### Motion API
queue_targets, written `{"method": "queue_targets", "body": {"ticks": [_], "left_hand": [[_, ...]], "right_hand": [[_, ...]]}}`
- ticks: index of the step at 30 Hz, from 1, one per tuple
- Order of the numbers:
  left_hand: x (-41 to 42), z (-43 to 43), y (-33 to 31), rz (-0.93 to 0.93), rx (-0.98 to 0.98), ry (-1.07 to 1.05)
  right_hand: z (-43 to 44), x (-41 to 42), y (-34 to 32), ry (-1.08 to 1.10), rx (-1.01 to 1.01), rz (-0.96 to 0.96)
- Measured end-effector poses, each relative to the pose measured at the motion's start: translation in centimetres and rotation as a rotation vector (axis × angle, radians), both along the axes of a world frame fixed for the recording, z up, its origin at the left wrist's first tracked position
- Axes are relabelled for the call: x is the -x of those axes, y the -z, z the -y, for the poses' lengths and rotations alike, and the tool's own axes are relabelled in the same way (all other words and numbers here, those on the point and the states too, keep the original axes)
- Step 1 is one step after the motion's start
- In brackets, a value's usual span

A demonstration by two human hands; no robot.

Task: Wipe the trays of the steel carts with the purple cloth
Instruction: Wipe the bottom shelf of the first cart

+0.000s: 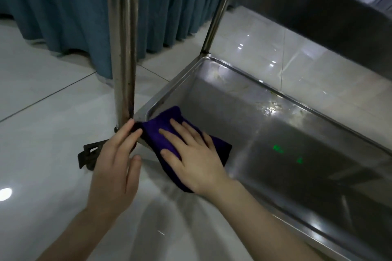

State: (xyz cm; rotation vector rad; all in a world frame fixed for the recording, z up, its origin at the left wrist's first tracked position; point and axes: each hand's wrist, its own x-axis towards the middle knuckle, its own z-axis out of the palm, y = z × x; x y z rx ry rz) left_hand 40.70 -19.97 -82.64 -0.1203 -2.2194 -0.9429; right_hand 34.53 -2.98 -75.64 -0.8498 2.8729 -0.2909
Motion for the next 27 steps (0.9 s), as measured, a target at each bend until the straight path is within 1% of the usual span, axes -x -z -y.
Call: {"method": "queue_targets", "body": {"ticks": [2,5,7,10,13,17,19,21,23,25,27], "left_hand": [[0.5,-0.6,-0.5,-0.001,0.045,0.008],[1.4,-1.8,-1.0,0.048,-0.002,0.024],[1.6,-2.7,-1.0,0.066,-0.013,0.004],[1.6,-3.5,-0.5,0.062,0.049,-0.003],[1.7,-3.9,-0.4,0.082,0.051,-0.02],[1.7,-4.0,-0.9,0.096,-0.059,-0.031],[1.5,-3.4,-1.0,0.107,-0.074,0.018],[1.4,-2.1,-1.1,0.138,-0.069,0.055],[1.2,-1.0,-1.2,0.181,0.023,0.084],[1.0,-0.7,-1.2,0.199,0.144,0.111],[0.8,-1.1,-1.1,0.198,0.183,0.118]], "right_hand": [[-3.0,-2.1,0.2,0.047,-0.014,-0.106],[-9.5,-5.8,0.5,0.18,-0.023,-0.255],[-14.2,-7.8,0.7,0.232,-0.049,-0.286],[-18.4,-9.6,0.5,0.289,-0.106,-0.294],[-16.6,-9.1,0.4,0.308,-0.116,-0.299],[-8.0,-5.5,0.7,0.219,-0.059,-0.269],[-3.4,-3.2,1.3,0.159,-0.043,-0.221],[-0.9,-1.9,1.5,0.112,-0.06,-0.189],[-2.2,-2.2,1.3,0.075,-0.064,-0.188],[-6.2,-3.9,0.9,0.07,-0.072,-0.228],[-11.7,-6.1,0.7,0.126,-0.107,-0.266]]}}
